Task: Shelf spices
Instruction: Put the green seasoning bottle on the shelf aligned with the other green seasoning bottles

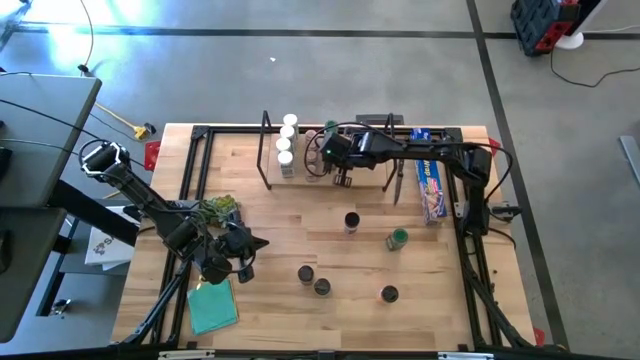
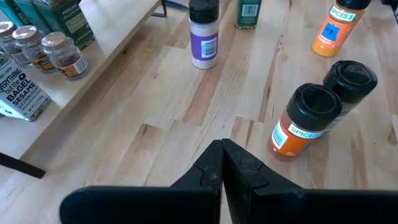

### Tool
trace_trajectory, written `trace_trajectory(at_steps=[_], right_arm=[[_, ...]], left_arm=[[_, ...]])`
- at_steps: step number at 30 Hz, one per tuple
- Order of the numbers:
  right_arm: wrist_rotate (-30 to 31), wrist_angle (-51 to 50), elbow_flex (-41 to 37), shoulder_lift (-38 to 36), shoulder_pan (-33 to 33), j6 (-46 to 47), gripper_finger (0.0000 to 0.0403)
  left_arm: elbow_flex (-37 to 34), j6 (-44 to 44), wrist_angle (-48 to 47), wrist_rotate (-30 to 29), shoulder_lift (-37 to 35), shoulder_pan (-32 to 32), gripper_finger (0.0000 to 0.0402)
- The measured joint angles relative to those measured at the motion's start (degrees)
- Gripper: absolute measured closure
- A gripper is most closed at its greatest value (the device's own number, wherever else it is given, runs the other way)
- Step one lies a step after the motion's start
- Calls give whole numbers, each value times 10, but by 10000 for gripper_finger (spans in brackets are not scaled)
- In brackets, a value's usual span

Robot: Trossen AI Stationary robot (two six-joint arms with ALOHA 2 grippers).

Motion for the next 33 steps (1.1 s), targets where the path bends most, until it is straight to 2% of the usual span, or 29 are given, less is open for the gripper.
trace_trajectory(at_steps=[5, 8, 10, 15, 17, 25, 33], right_arm=[[67, -37, 8, 0, 9, 6, 401], [81, -77, 26, 0, 21, 9, 401], [65, -108, 40, 0, 31, 16, 401], [-88, -137, 51, -1, 55, -1, 401], [-117, -117, 45, -1, 63, -4, 401], [-75, -3, 1, 1, 57, -7, 401], [-49, 24, -3, 1, 35, -4, 401]], left_arm=[[0, 0, 0, 0, 0, 0, 401], [0, 0, 0, 0, 0, 0, 401], [0, 0, 0, 0, 0, 0, 401], [0, 0, 0, 0, 0, 0, 401], [0, 0, 0, 0, 0, 0, 401], [0, 0, 0, -2, 0, 0, 401], [0, 0, 0, -2, 0, 0, 401]])
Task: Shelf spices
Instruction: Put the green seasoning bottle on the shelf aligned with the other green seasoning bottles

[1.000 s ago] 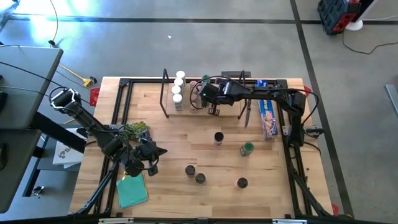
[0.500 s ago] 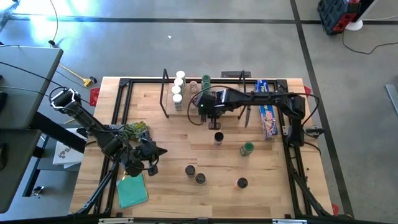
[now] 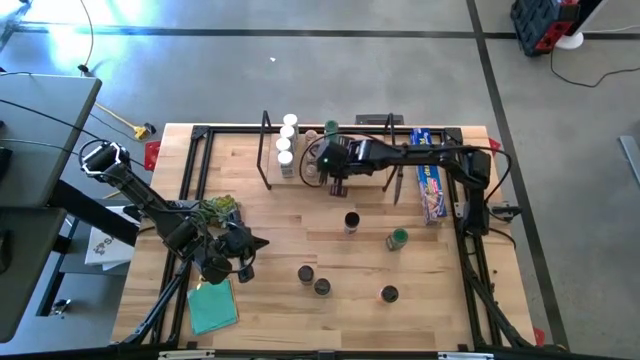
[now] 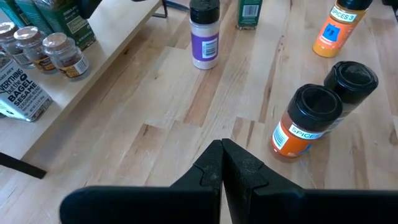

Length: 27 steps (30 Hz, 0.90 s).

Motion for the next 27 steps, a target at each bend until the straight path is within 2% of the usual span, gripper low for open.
trace_trajectory(at_steps=[6, 15, 20, 27], right_arm=[[32, -13, 0, 0, -3, 1, 401], [35, -28, 1, 0, 1, 7, 401], [35, -80, 24, -4, 17, 12, 401], [45, -195, 35, -92, 66, 83, 401]], left_arm=[[0, 0, 0, 0, 0, 0, 401], [0, 0, 0, 0, 0, 0, 401], [0, 0, 0, 0, 0, 0, 401], [0, 0, -2, 0, 0, 0, 401]])
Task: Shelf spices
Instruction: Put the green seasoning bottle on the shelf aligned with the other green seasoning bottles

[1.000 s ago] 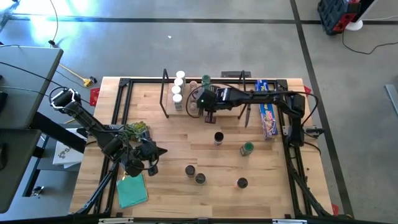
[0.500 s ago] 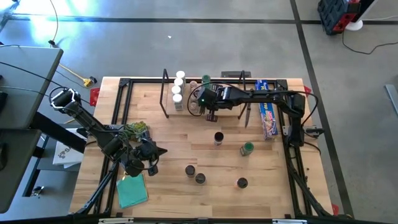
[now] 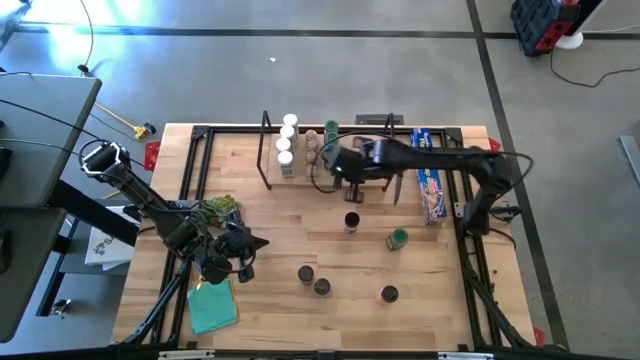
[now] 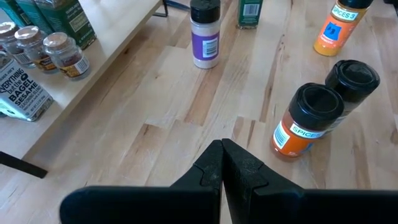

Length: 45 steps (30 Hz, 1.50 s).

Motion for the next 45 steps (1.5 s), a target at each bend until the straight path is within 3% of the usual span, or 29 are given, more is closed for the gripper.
trace_trajectory(at_steps=[4, 7, 14, 18, 23, 29, 34, 38, 45], right_arm=[[62, -61, -3, -72, 80, 68, 402], [64, -101, -3, -117, 148, 124, 402], [-32, -194, -3, -166, 272, 289, 402], [-81, -269, -4, -161, 307, 417, 389], [-132, -301, -4, -147, 322, 519, 316], [-135, -308, -6, -143, 307, 599, 207], [-155, -301, -72, -144, 271, 662, 140], [-217, -232, -156, -144, 237, 658, 119], [-257, -110, -244, -144, 195, 635, 116]], left_arm=[[0, 0, 0, 0, 0, 0, 401], [0, 0, 1, 0, 0, 0, 401], [0, 0, 1, -1, 0, 0, 401], [0, 4, 1, -9, 0, 0, 401], [0, 5, 1, -21, 0, 0, 401], [0, 5, 0, -21, 0, 0, 401], [0, 5, -1, -21, 0, 0, 401], [0, 5, -2, -21, 0, 0, 401], [0, 10, -2, -21, 0, 0, 401]])
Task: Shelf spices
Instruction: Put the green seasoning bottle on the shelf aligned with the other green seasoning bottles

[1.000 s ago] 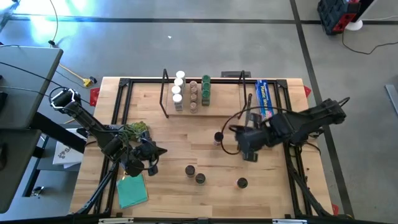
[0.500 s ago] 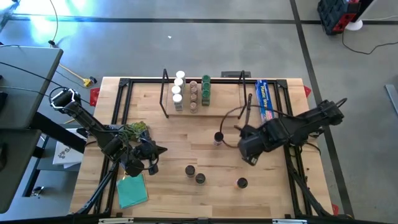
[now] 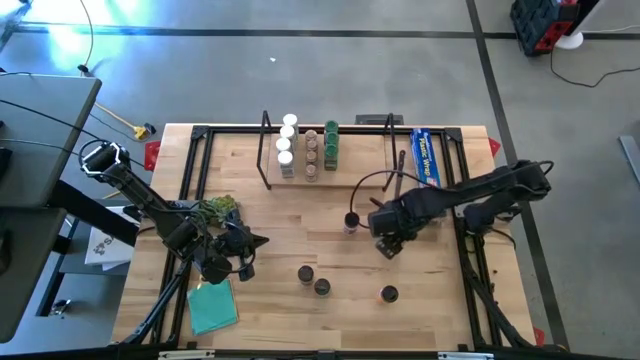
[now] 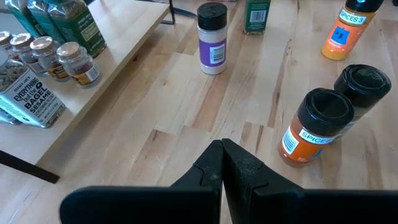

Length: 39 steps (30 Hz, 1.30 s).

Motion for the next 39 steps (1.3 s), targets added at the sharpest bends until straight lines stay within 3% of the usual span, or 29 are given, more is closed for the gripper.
trace_trajectory(at_steps=[10, 17, 19, 25, 29, 34, 39], right_arm=[[1, 21, -13, 0, -9, -25, 126], [0, 24, -13, 0, -9, -136, 216], [0, 27, -12, -1, -9, -188, 222], [0, 42, -12, -1, -2, -453, 220], [14, 44, -12, 0, 17, -597, 168], [32, 29, -9, 1, 29, -633, 127], [28, -34, 34, 1, 36, -575, 122]], left_arm=[[0, 0, 0, 0, 0, 0, 401], [0, 0, 1, 0, 0, 0, 401], [0, 0, 1, 0, 0, 0, 401], [0, 0, 1, 0, 0, 0, 401], [0, 0, 2, 0, 0, 0, 401], [0, 0, 2, 0, 0, 0, 401], [0, 0, 2, 0, 0, 0, 401]])
